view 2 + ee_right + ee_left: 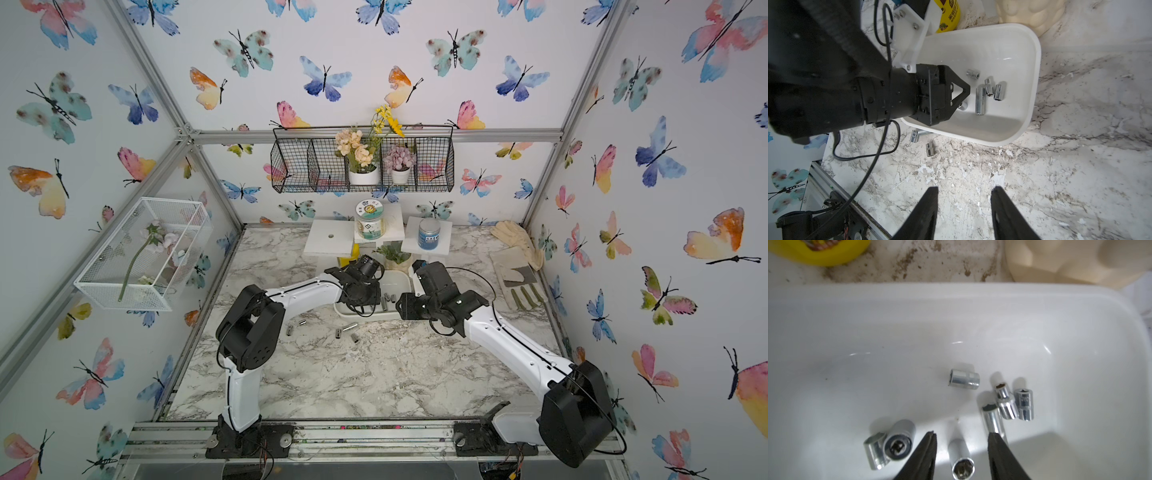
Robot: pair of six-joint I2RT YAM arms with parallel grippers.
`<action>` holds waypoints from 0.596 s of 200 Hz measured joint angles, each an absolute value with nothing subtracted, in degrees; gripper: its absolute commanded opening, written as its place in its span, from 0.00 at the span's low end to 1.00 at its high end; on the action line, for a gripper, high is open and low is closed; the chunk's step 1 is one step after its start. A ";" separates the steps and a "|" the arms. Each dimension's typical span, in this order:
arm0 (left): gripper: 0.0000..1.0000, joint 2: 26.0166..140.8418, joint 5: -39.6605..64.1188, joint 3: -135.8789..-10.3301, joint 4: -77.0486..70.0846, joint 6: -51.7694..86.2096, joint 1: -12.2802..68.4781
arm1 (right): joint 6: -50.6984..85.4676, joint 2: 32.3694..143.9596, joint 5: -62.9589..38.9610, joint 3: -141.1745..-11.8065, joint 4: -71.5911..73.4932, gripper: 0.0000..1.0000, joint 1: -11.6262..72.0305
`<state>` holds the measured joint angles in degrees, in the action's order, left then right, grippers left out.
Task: Put the socket on the desktop into the storage box
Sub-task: Pick up the socket head from the center of the board.
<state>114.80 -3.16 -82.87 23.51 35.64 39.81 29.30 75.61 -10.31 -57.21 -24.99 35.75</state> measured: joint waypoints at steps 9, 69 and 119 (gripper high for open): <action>0.46 112.86 -3.25 -81.69 23.35 35.77 40.03 | 29.12 75.66 -10.31 -57.21 -24.99 0.47 35.73; 0.54 98.94 -5.58 -73.10 23.14 36.88 40.62 | 27.20 78.85 -10.94 -59.70 -25.06 0.47 35.73; 0.65 89.58 -8.01 -63.99 24.32 39.48 40.56 | 26.33 82.15 -12.38 -61.76 -24.82 0.48 37.26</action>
<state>89.58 -8.01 -63.99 24.32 39.48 40.56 26.33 82.15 -12.38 -61.76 -24.82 37.26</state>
